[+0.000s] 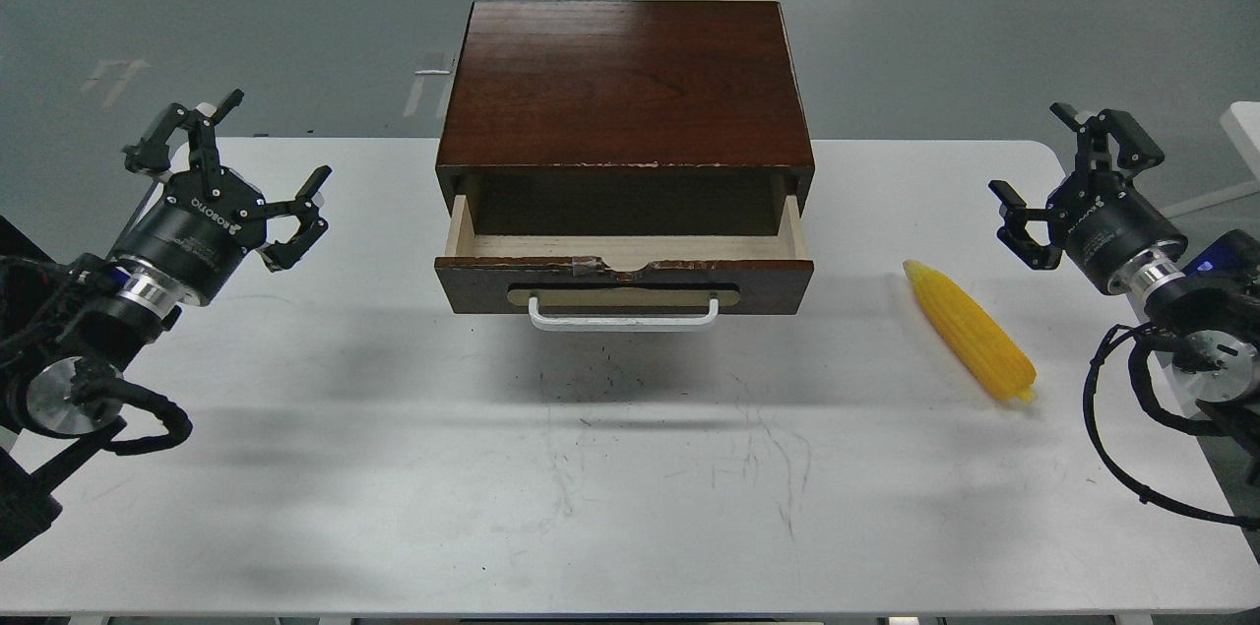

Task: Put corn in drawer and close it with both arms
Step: 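Raise the right gripper and open it above the yellow corn cob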

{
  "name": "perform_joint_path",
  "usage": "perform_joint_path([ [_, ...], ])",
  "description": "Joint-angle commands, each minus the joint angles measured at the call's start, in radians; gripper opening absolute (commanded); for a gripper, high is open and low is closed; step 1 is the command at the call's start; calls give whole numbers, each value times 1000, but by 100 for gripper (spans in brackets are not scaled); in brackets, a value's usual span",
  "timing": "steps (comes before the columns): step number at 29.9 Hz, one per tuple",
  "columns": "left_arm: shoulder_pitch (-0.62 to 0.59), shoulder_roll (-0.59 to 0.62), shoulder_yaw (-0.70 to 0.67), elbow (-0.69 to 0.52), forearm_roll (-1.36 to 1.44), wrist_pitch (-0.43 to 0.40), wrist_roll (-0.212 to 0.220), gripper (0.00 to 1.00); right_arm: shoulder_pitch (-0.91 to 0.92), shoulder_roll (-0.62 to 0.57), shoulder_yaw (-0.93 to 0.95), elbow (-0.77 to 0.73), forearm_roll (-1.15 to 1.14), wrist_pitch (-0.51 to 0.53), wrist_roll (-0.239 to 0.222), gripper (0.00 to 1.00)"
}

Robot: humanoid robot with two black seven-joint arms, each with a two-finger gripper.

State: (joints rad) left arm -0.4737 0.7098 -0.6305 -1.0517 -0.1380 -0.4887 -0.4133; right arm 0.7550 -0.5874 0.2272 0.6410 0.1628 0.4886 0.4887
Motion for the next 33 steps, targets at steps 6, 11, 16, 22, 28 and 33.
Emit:
perform_joint_path([
  [6, -2, -13, 5, 9, 5, 0, -2, 100, 3, -2, -2, -9, -2, 0, 0, 100],
  [11, -20, -6, 3, 28, 6, 0, 4, 100, 14, -2, -6, -17, -3, 0, 0, 100],
  [16, -19, 2, 2, 87, 5, 0, 1, 100, 6, -26, -14, -15, -5, 0, 0, 100],
  [22, -22, -9, 5, 133, 6, 0, -4, 100, 4, -25, -9, -36, -5, 0, 0, 100],
  [28, -25, -9, 3, 131, 99, 0, -75, 100, -2, -14, -14, -73, -5, 0, 0, 100],
  [33, -28, -7, 0, 121, 221, 0, -75, 100, -3, -15, -17, -70, -5, 0, 0, 100],
])
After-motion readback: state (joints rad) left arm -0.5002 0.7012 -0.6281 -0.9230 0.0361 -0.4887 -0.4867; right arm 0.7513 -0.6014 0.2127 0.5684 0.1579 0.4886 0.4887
